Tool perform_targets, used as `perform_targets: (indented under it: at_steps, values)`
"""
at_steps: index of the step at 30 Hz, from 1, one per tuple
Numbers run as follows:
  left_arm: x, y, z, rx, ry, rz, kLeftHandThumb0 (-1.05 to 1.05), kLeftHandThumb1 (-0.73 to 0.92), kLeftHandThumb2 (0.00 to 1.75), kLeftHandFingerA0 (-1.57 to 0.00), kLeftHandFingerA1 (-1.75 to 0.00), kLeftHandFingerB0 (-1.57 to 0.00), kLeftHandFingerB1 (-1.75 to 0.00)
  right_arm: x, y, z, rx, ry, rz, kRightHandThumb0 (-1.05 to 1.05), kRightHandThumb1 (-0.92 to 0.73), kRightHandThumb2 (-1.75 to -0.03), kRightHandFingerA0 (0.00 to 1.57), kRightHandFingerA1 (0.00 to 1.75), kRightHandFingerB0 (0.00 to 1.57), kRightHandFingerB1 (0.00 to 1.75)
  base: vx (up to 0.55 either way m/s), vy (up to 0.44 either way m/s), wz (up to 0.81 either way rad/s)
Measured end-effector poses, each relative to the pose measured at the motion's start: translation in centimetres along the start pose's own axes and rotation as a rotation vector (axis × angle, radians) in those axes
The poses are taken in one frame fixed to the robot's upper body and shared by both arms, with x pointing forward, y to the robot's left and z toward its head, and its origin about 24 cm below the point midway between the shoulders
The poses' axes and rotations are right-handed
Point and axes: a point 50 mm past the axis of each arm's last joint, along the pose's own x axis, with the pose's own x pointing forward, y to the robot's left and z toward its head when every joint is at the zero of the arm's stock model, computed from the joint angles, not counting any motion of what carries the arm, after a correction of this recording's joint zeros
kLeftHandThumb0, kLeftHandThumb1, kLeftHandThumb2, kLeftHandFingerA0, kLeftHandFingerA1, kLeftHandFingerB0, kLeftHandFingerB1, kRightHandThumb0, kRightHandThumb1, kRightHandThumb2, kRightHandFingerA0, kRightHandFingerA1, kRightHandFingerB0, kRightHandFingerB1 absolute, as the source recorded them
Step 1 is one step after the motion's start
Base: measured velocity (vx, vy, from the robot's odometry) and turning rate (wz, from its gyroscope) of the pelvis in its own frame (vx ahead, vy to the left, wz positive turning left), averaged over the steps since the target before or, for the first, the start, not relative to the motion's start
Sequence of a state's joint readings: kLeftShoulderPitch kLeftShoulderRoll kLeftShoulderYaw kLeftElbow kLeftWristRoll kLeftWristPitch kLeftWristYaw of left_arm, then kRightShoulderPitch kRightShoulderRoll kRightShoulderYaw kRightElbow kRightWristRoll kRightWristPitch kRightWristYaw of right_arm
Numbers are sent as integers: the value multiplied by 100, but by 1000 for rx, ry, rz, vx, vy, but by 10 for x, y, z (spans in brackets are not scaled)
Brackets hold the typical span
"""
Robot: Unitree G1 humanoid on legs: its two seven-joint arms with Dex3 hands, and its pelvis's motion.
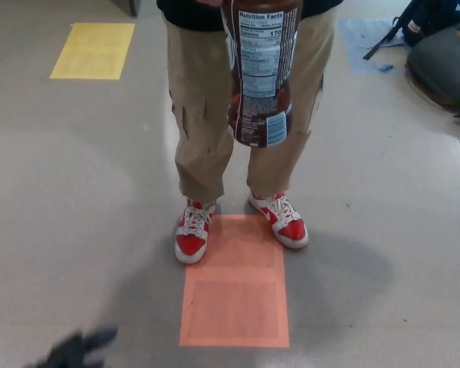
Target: The robot recieved a bottle of protein shake from a person using its left hand and then shake the protein up and down 2 two times and hand it back to the person
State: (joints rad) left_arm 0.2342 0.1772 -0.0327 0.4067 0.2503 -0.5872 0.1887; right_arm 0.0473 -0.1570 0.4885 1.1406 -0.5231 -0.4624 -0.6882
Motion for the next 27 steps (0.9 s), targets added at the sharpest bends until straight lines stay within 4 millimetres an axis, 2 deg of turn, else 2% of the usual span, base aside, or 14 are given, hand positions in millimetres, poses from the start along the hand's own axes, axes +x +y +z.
perform_targets:
  at_steps: [4,7,15,19,20,23,24,25,26,27]
  values:
    - [31,11,47,-12,-207,27,-26,80,64,-72,-45,-58,-40,6,-6,5,17,-44,-48,-14,-72,-65,102,57,90,60,0,0,0]
    - [47,17,71,-17,-289,36,-25,81,64,-77,-47,-61,-42,10,-10,9,33,-69,-77,-13,-71,-62,103,57,89,59,0,0,0]
    - [77,23,113,-23,-389,41,-25,81,64,-82,-49,-61,-42,13,-14,12,49,-95,-102,-16,-72,-63,104,62,89,58,0,0,0]
    - [87,23,127,-31,-408,39,-27,79,64,-82,-47,-60,-41,13,-14,13,51,-103,-110,-15,-73,-66,103,64,88,60,0,0,0]
    - [89,23,130,-32,-410,38,-29,79,64,-82,-47,-60,-40,13,-14,13,52,-105,-111,-15,-73,-64,101,57,89,59,0,0,0]
    - [93,23,139,-35,-414,31,-34,77,64,-77,-46,-56,-39,13,-14,13,54,-109,-115,-15,-73,-63,103,58,89,58,0,0,0]
    - [94,23,140,-35,-414,29,-41,72,62,-53,-41,-42,-35,13,-14,13,54,-109,-115,-15,-73,-64,103,56,90,59,0,0,0]
    - [95,23,144,-37,-414,23,-41,72,62,-53,-41,-42,-35,13,-14,13,54,-110,-116,-15,-73,-64,103,56,90,59,0,0,0]
    - [96,23,146,-39,-413,17,-52,68,61,-29,-35,-28,-30,13,-14,13,55,-111,-116,-14,-72,-64,103,57,90,60,0,0,0]
    - [98,22,148,-43,-412,10,-69,49,84,-1,-25,-7,-25,13,-14,13,55,-112,-116,-16,-72,-63,103,56,90,59,0,0,0]
